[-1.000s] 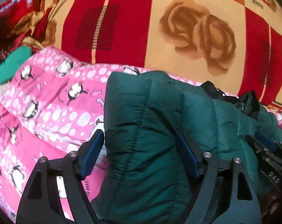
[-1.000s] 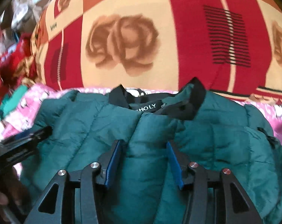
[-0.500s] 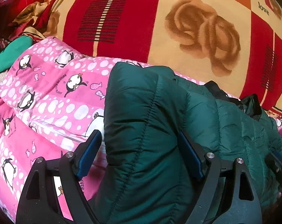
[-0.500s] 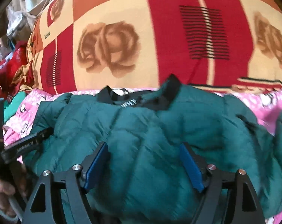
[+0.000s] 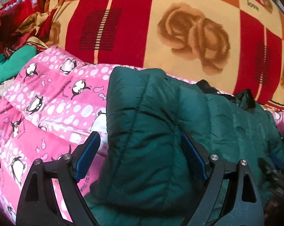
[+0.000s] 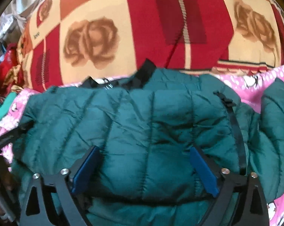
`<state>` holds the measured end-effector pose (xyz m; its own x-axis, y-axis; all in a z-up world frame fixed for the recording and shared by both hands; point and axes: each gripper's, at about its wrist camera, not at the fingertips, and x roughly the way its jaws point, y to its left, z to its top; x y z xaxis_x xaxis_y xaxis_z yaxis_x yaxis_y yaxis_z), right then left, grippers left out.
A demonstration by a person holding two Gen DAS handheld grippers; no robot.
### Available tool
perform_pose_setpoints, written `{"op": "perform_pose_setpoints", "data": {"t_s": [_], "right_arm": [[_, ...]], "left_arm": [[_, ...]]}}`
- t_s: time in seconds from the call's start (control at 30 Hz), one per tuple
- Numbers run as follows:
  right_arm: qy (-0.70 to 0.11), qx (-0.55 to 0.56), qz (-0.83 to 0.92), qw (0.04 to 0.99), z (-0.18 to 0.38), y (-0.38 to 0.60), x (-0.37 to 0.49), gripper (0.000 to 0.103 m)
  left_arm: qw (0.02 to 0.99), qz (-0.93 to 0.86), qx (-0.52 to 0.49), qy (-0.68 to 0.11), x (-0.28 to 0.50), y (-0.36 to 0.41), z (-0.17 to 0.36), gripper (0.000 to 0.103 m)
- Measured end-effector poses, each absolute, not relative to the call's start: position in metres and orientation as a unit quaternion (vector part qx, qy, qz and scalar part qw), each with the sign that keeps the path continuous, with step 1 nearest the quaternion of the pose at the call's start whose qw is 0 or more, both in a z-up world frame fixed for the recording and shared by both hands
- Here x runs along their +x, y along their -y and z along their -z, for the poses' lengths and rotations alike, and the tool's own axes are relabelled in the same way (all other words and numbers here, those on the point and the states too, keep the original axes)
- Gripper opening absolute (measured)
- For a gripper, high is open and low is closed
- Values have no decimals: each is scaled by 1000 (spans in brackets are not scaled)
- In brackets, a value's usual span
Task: Fold large clothes
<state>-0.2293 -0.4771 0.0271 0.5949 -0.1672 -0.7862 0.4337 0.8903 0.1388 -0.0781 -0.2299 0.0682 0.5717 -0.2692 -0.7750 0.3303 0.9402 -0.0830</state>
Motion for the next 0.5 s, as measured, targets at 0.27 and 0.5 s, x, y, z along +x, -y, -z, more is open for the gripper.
{"op": "perform_pose_setpoints", "data": {"t_s": [0.27,0.5], "right_arm": [[-414,177,162,878,-43,471,-246,97],[-393,160,171,889,-58,453,-268,97]], "left_arm": [[895,196,44,-399,-113,227,-96,87],[891,217,41,-397,-139,228,-108,87]]}}
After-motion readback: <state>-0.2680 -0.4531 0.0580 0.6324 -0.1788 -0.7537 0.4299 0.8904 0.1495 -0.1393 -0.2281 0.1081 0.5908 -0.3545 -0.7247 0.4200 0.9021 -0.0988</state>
